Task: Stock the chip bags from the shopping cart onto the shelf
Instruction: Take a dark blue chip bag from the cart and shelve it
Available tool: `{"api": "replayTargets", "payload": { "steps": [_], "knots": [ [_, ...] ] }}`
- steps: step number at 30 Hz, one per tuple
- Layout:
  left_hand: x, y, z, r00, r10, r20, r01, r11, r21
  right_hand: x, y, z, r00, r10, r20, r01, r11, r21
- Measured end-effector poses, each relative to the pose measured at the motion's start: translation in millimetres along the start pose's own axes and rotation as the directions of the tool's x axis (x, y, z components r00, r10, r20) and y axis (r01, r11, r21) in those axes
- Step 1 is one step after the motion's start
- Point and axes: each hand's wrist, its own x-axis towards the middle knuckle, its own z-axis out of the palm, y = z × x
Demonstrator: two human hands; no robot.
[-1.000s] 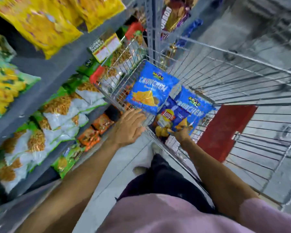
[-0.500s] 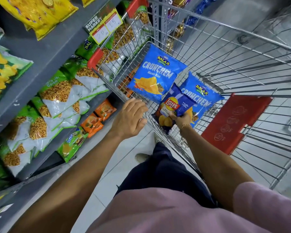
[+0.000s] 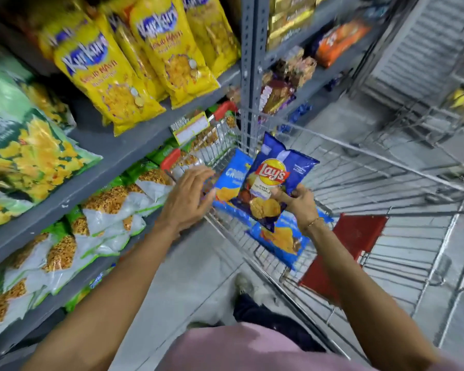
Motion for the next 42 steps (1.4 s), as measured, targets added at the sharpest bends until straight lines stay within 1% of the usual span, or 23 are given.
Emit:
{"api": "replayTargets", "payload": {
  "steps": [3,6,10,14,17,20,22,25,28,29,31,35,36,37,39,42],
  "knots": [
    [22.0,-3.0,-61.2,0.973,0.000,-0.229,0.010,0.999,0.044,-4.6,-63.2,22.6,0.986,-0.140,0.091,0.129,0.985,0.116],
    [23.5,-6.4,-133.9,0.890,0.054,-0.453,-0.012,0.995,0.095,-19.2,-130.6,59.9,0.929,-0.311,0.203,0.269,0.940,0.211],
    [0.3,-18.3,-230.9,0.745,0.117,-0.657,0.032,0.977,0.210,-50.3,-215.4,118.8,0.805,-0.493,0.329,0.406,0.863,0.301],
    [-49.3,-36.1,-307.0,0.634,0.110,-0.766,0.214,0.927,0.309,-86.0,-285.8,189.7,0.655,-0.605,0.452,0.495,0.796,0.349],
    [-97.7,-51.6,-349.8,0.564,0.061,-0.823,0.389,0.860,0.331,-115.3,-324.2,249.8,0.559,-0.638,0.529,0.499,0.769,0.400],
    [-147.1,-67.6,-385.0,0.493,-0.032,-0.870,0.566,0.771,0.293,-143.9,-351.2,309.4,0.475,-0.656,0.587,0.508,0.749,0.426],
    [-179.4,-78.7,-404.1,0.455,-0.080,-0.887,0.660,0.699,0.276,-160.0,-365.0,347.0,0.426,-0.671,0.607,0.510,0.732,0.451],
    [-221.1,-94.3,-426.0,0.409,-0.150,-0.900,0.762,0.598,0.247,-178.2,-382.3,396.0,0.381,-0.671,0.636,0.484,0.731,0.481],
    [-249.0,-109.4,-438.0,0.398,-0.195,-0.896,0.810,0.534,0.243,-191.6,-398.1,439.6,0.323,-0.656,0.683,0.500,0.731,0.465],
    [-254.7,-114.1,-439.8,0.402,-0.210,-0.891,0.818,0.519,0.247,-194.9,-402.2,453.3,0.315,-0.648,0.693,0.510,0.731,0.452],
    [-262.3,-123.0,-441.3,0.418,-0.223,-0.881,0.823,0.504,0.263,-200.1,-407.9,480.0,0.326,-0.626,0.709,0.528,0.742,0.412],
    [-267.8,-137.5,-443.9,0.423,-0.195,-0.885,0.817,0.504,0.280,-205.3,-411.9,522.6,0.363,-0.561,0.744,0.527,0.782,0.333],
    [-268.4,-141.1,-444.3,0.423,-0.182,-0.888,0.815,0.503,0.286,-204.3,-412.6,530.8,0.366,-0.547,0.753,0.530,0.788,0.315],
    [-268.7,-144.9,-444.3,0.421,-0.166,-0.892,0.815,0.501,0.292,-203.8,-413.2,537.1,0.354,-0.530,0.770,0.536,0.790,0.297],
    [-267.8,-152.2,-443.7,0.405,-0.132,-0.905,0.817,0.497,0.293,-200.3,-413.5,547.2,0.331,-0.502,0.799,0.553,0.789,0.267],
    [-264.2,-162.5,-440.7,0.370,-0.083,-0.925,0.817,0.503,0.282,-194.2,-412.8,554.1,0.339,-0.477,0.811,0.539,0.805,0.248]
  ]
}}
